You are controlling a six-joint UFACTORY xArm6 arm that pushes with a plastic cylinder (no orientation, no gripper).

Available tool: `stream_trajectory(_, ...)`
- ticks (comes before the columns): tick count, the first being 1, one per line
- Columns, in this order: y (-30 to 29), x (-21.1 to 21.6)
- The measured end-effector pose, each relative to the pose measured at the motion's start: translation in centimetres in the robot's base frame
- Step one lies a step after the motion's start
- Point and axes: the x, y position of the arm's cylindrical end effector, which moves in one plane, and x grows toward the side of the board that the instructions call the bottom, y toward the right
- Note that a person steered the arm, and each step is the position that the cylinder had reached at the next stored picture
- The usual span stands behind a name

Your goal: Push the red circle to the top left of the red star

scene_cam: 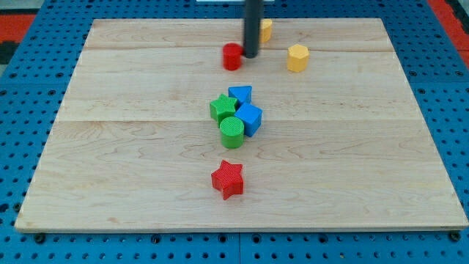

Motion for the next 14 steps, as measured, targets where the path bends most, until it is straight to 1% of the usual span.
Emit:
stream_trajectory(1, -12.0, 1.5)
stream_trajectory(2, -15.3, 2.2)
stream_trajectory(3, -16.8, 1.7)
stream_trajectory(4, -14.5, 7.1)
stream_trajectory(5, -16.2, 9.0)
stream_trajectory(6, -16.1, 9.0)
stream_trajectory(7, -17.4, 12.6)
stream_trajectory(8, -16.2, 9.6)
stream_trajectory(9, -21.9, 11.5)
stream_trajectory(10, -20.0, 18.3)
stream_trajectory(11, -14.6, 23.1)
stream_trajectory(12, -17.8, 24.4)
stream_trajectory(13, -20.4, 28.3)
stream_trajectory(14, -17.5, 29.4)
